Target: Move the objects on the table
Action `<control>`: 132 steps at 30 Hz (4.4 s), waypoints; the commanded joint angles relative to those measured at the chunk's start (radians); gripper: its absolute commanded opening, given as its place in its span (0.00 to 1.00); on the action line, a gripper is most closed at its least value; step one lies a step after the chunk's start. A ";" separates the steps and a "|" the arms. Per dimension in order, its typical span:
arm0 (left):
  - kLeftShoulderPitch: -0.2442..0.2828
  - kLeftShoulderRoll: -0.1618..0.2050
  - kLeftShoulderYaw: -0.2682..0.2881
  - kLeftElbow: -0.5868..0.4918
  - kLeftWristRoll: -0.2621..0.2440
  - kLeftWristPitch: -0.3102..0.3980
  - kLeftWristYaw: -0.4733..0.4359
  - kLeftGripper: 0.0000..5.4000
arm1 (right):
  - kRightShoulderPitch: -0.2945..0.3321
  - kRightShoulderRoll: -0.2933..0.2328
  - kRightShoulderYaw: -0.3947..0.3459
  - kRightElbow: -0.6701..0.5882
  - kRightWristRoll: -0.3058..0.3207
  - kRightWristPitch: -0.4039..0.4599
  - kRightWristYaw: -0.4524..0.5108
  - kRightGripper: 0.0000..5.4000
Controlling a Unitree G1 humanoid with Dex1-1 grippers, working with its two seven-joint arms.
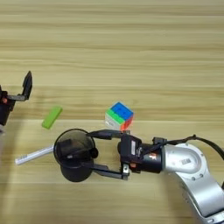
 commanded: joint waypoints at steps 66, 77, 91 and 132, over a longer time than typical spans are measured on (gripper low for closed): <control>-0.017 -0.009 -0.004 0.011 0.013 -0.012 0.004 1.00 | -0.024 -0.038 -0.285 -0.068 0.311 0.111 -0.008 0.19; -0.017 -0.010 -0.004 0.011 0.013 -0.014 0.004 1.00 | 0.025 -0.006 -0.185 0.023 0.110 0.069 -0.059 0.19; -0.016 -0.011 -0.002 0.009 0.013 -0.016 0.004 1.00 | 0.035 0.055 -0.107 0.141 -0.031 0.056 -0.178 0.19; -0.022 -0.008 0.001 0.021 0.009 -0.023 -0.001 1.00 | 0.030 0.071 -0.031 0.338 -0.151 0.148 -0.278 0.19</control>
